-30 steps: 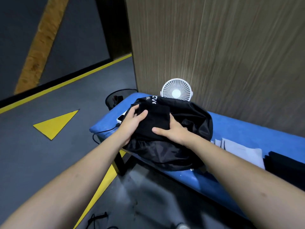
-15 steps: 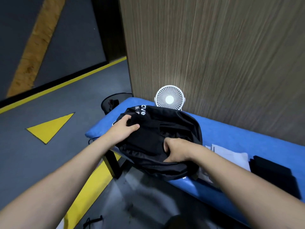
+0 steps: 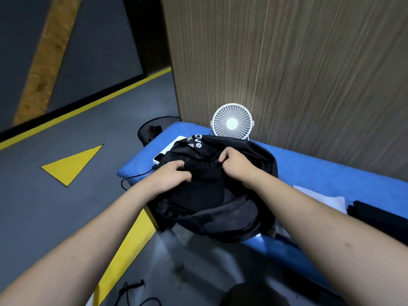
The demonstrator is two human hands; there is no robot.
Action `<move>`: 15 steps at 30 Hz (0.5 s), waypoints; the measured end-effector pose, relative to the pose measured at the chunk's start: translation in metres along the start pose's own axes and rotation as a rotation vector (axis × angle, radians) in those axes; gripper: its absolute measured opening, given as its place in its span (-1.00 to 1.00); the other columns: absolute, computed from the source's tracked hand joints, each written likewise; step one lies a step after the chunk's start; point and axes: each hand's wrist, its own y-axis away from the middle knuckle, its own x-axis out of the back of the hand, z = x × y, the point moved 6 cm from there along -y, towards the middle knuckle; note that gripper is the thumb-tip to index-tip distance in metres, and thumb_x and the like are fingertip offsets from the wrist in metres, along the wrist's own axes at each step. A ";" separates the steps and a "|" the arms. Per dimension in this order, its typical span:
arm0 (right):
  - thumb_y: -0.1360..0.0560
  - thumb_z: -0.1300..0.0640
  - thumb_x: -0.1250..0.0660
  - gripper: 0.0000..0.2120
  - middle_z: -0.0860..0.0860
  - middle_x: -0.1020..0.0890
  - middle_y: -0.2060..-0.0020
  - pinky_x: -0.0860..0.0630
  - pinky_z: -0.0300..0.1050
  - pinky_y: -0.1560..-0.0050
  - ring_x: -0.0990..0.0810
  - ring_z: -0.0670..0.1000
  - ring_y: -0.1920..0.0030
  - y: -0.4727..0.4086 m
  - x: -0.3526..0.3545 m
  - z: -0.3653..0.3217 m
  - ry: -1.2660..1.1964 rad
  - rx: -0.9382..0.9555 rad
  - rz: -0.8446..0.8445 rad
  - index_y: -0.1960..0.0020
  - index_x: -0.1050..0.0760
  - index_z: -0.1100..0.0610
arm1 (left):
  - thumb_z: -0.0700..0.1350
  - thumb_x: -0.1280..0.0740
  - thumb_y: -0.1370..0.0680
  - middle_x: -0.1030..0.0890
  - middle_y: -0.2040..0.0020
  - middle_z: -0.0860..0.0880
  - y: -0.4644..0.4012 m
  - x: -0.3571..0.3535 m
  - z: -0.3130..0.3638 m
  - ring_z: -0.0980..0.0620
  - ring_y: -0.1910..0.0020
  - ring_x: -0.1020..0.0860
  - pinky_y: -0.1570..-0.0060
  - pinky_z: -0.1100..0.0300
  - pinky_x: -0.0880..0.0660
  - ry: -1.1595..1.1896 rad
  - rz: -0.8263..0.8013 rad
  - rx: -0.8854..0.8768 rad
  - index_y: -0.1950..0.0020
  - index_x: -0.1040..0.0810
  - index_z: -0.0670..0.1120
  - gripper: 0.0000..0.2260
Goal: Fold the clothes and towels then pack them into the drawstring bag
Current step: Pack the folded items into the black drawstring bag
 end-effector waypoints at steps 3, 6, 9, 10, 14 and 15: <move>-0.42 0.43 -0.13 -0.60 0.01 -0.51 -0.09 -0.31 -0.28 0.04 -0.47 0.04 -0.12 -0.005 0.001 0.001 0.019 0.087 0.028 -0.17 -0.50 0.17 | 0.02 -0.33 -0.33 -0.70 0.04 -0.06 0.004 -0.002 0.004 -0.06 0.01 -0.66 -0.13 -0.06 -0.55 -0.050 -0.003 0.028 0.00 -0.59 -0.09 -0.69; -0.40 0.46 -0.18 -0.41 0.14 -0.33 -0.44 -0.09 -0.32 -0.40 -0.24 0.09 -0.50 -0.007 0.005 0.001 0.086 0.236 0.128 -0.42 -0.39 0.21 | -0.02 -0.32 -0.42 -0.70 0.05 -0.02 0.004 -0.005 0.006 -0.03 0.02 -0.66 -0.09 0.00 -0.55 -0.107 0.001 0.043 -0.01 -0.60 -0.05 -0.78; -0.42 0.44 -0.22 -0.34 0.11 -0.18 -0.54 -0.02 -0.34 -0.44 -0.14 0.04 -0.55 -0.005 0.003 -0.002 0.040 0.308 0.156 -0.50 -0.32 0.18 | 0.13 -0.32 -0.48 -0.63 -0.12 0.04 0.002 -0.012 0.008 0.03 -0.08 -0.59 -0.18 0.05 -0.52 -0.120 -0.012 0.027 -0.15 -0.55 -0.03 -0.66; -0.43 0.44 -0.23 -0.36 0.10 -0.22 -0.53 -0.06 -0.34 -0.44 -0.19 0.04 -0.53 -0.005 0.003 -0.004 0.012 0.321 0.161 -0.49 -0.34 0.18 | 0.24 -0.30 -0.50 -0.59 -0.20 0.04 0.001 -0.015 0.009 0.03 -0.14 -0.56 -0.20 0.08 -0.48 -0.111 -0.010 0.025 -0.24 -0.52 -0.04 -0.54; -0.48 0.26 -0.28 -0.70 0.00 -0.66 -0.11 -0.48 -0.02 -0.26 -0.60 -0.02 -0.07 -0.004 0.005 -0.009 0.017 0.267 0.171 -0.15 -0.62 0.03 | 0.35 -0.15 -0.57 -0.51 -0.37 -0.07 -0.001 -0.014 0.010 -0.10 -0.32 -0.48 -0.19 0.06 -0.39 -0.198 0.200 0.009 -0.45 -0.33 -0.05 -0.38; -0.50 0.12 -0.27 -0.79 -0.05 -0.69 0.00 -0.51 0.01 -0.20 -0.61 -0.02 -0.02 0.000 0.006 -0.011 0.048 0.261 0.175 -0.05 -0.64 -0.03 | 0.28 -0.16 -0.60 -0.51 -0.36 -0.08 -0.001 -0.013 0.010 -0.12 -0.31 -0.49 -0.15 0.07 -0.38 -0.196 0.256 -0.017 -0.45 -0.30 -0.01 -0.47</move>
